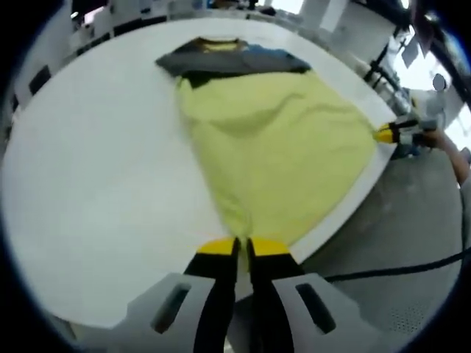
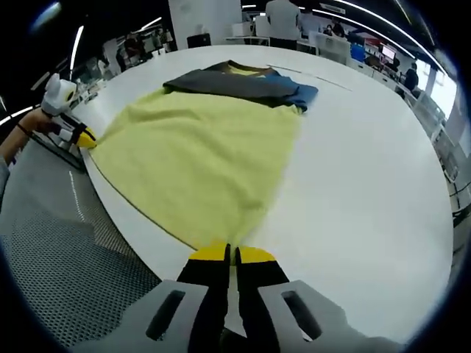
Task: Fold the garment on the visible template until the final outline fits inside the template.
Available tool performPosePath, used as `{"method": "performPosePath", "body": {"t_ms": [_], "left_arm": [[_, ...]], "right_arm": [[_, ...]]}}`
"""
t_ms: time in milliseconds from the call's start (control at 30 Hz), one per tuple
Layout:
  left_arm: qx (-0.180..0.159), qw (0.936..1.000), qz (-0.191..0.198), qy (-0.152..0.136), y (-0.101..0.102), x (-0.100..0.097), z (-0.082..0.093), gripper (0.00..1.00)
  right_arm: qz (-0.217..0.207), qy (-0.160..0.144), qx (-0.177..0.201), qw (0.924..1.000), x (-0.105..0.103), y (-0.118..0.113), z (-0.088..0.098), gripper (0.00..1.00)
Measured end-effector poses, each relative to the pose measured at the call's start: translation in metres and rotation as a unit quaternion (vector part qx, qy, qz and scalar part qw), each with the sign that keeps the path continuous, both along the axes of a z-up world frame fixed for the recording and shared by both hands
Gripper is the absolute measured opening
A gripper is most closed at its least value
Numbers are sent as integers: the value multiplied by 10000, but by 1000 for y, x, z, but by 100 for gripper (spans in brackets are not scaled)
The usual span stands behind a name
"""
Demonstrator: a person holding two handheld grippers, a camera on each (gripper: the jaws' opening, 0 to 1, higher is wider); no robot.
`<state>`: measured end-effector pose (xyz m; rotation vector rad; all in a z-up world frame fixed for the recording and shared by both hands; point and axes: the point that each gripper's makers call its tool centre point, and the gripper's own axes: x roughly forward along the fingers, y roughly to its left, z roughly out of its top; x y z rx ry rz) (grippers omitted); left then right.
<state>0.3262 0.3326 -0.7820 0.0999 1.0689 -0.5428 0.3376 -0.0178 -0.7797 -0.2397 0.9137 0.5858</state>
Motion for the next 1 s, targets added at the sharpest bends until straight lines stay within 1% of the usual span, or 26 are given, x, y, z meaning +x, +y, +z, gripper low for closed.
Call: {"method": "performPosePath", "body": {"t_ms": [200,367,567,667,767,867,933,1000], "left_arm": [[14,10000,7,22,0,-1,0,1],[43,10000,-17,52,-1,-2,0,0],[56,9997,-134,184,-3,-8,0,0],[28,9995,-141,279,-3,-12,1,0],[16,9995,-209,249,-4,-14,9,0],[-38,9994,-269,215,-6,-16,20,0],[-80,9992,-323,214,-8,-18,25,0],[-103,9990,-364,240,-10,-21,27,0]], "right_arm": [[32,35,-51,10000,0,-2,0,3],[21,131,35,9999,-4,-3,5,3],[73,229,94,9997,-12,-2,9,3],[218,234,36,9995,-19,-1,11,3],[194,181,120,9996,-21,-1,20,3],[189,178,167,9995,-22,-2,24,3],[230,185,140,9995,-24,-2,26,3],[293,123,32,9995,-25,-3,28,3]]}}
